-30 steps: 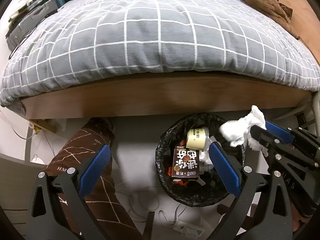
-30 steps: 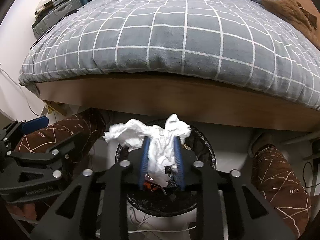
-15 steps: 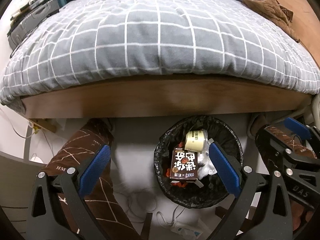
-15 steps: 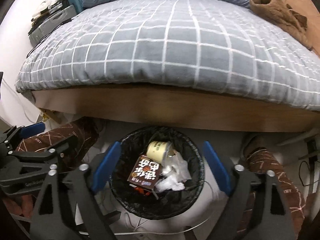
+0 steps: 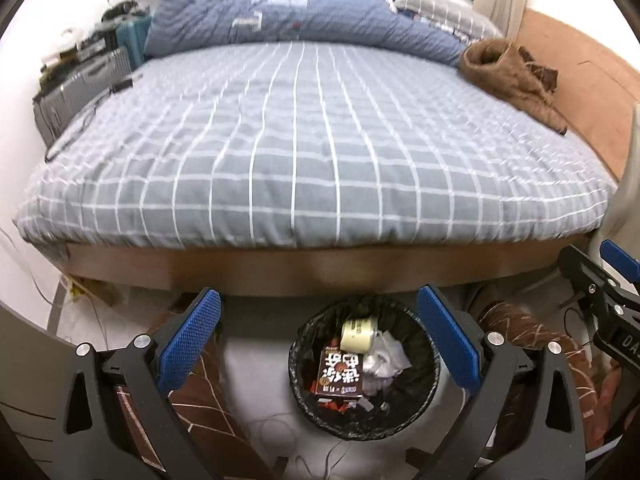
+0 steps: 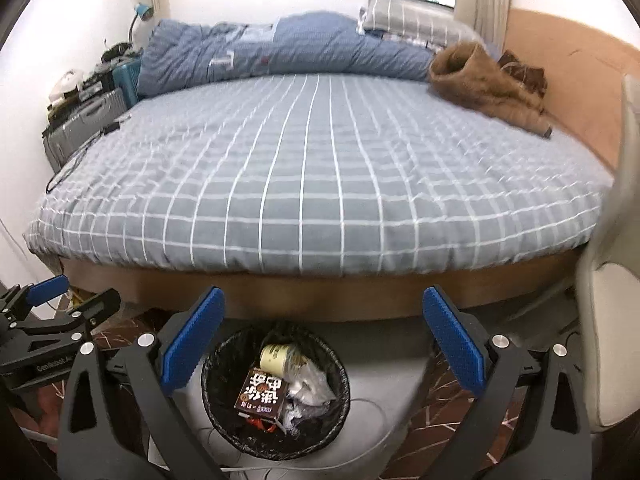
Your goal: Collect trash
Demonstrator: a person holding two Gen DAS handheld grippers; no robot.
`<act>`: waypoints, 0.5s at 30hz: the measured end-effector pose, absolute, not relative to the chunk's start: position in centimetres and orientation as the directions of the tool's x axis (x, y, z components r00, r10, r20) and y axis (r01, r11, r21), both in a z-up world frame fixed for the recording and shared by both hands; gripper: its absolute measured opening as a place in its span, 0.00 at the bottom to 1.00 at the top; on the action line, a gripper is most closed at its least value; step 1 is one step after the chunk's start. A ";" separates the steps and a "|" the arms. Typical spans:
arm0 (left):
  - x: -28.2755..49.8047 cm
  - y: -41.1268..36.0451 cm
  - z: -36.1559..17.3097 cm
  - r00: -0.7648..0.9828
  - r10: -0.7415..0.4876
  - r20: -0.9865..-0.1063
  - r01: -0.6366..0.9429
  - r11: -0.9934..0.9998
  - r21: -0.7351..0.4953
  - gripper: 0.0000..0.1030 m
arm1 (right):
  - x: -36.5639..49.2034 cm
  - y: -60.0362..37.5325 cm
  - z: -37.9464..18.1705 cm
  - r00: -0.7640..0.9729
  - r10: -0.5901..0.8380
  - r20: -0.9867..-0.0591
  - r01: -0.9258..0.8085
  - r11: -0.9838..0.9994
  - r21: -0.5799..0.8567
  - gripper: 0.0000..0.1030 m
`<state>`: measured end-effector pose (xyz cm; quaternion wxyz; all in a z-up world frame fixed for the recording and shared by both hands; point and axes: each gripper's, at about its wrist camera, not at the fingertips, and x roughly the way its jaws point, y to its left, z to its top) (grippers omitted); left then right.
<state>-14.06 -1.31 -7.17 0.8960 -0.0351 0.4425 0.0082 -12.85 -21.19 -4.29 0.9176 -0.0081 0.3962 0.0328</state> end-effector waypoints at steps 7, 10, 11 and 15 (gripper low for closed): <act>-16.4 -1.6 -3.6 0.644 -0.019 -0.764 -0.037 0.998 -0.056 0.94 | -15.2 -21.0 -1.4 0.721 0.061 -0.691 -0.069 0.997 0.016 0.93; -17.3 -1.7 -2.8 0.646 -0.034 -0.763 -0.029 0.997 -0.069 0.94 | -16.1 -21.0 -0.9 0.726 0.060 -0.685 -0.071 0.997 0.012 0.93; -17.5 -1.8 -2.7 0.647 -0.039 -0.761 -0.027 0.997 -0.074 0.94 | -16.3 -21.1 -0.8 0.726 0.065 -0.685 -0.074 0.997 0.017 0.93; -17.8 -1.9 -2.4 0.653 -0.041 -0.757 -0.022 0.997 -0.072 0.94 | -16.8 -20.9 -0.7 0.725 0.068 -0.686 -0.082 0.997 0.012 0.93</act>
